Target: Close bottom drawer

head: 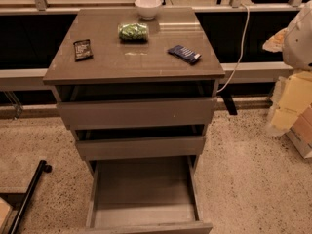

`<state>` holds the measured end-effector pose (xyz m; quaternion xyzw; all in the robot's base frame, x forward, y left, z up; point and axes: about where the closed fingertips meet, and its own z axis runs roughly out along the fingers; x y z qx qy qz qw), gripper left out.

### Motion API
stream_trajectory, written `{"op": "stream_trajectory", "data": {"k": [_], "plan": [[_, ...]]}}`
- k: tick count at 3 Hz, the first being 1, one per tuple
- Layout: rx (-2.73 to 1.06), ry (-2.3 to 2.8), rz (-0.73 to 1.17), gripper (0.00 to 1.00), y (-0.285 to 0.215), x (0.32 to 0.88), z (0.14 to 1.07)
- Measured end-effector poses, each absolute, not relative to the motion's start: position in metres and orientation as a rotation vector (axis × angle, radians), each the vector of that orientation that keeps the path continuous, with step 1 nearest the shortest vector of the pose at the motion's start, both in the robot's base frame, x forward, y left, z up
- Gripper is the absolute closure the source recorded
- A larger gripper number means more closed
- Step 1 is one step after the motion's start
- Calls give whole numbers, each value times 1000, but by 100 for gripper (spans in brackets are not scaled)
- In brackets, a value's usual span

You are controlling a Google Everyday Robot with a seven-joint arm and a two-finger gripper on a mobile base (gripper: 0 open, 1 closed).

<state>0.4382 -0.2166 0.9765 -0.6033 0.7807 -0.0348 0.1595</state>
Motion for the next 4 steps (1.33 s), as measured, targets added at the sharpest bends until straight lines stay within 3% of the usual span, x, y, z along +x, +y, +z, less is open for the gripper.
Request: {"op": "stream_trajectory", "data": {"k": [1, 2, 4], "plan": [[-1724, 2231, -100, 0, -217, 438, 977], [-1721, 2226, -105, 8, -216, 438, 978], [-1726, 2230, -96, 54, -218, 440, 968]]}}
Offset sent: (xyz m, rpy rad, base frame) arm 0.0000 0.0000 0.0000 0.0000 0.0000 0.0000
